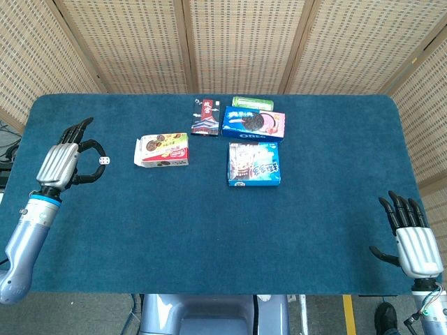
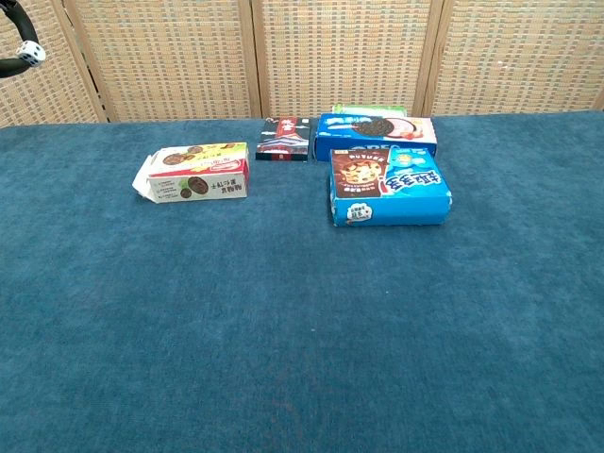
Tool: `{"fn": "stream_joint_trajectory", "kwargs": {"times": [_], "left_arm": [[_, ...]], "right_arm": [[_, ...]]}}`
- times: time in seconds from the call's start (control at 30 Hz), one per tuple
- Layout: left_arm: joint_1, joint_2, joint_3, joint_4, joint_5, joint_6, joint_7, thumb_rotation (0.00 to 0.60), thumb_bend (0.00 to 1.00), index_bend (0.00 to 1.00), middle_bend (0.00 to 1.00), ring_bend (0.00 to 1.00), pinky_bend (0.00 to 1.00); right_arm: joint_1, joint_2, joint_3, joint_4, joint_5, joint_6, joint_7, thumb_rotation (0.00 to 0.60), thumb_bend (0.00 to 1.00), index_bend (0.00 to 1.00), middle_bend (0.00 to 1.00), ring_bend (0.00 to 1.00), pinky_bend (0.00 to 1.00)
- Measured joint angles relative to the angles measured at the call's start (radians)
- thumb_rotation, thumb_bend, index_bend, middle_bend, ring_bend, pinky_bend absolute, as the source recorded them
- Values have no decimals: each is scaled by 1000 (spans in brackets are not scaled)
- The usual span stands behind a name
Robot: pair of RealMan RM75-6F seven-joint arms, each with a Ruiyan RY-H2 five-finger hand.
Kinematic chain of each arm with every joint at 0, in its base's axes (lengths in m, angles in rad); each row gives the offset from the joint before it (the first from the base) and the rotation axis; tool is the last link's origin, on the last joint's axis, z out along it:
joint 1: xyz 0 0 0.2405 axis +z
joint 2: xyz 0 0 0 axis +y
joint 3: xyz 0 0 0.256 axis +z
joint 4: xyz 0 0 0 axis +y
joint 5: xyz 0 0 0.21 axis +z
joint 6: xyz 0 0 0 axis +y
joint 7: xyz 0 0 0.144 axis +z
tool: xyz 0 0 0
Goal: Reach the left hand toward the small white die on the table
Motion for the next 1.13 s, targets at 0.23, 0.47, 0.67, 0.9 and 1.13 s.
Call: {"fn": "stream_joint_trajectory", "kwargs": {"times": [0.23,0.47,0.67,0.9,1.13], "left_arm": [[-13,-16,17,5,5,-6,-15,600,350,105,0,0,0],[-22,-26,29,17,9,3,-25,600,351,33,0,0,0],[-7,-20,42,20,31,25,-50,600,319,0,0,0,0],[93,0,110,25,98,157,-41,600,28,0,0,0,0],[268,3,208,31,127,346,-21,600,0,0,0,0,0]], "right_arm": [[0,0,1,0,1,-1,1,600,0,69,0,0,0],[0,2,0,0,2,-5,4,600,0,79,0,0,0],[0,2,0,-1,1,-3,5,600,0,79,0,0,0],[0,1,0,1,-1,-1,7,600,0,79,0,0,0],[-2,1,0,-1,-4,3,3,600,0,79,0,0,0]]}}
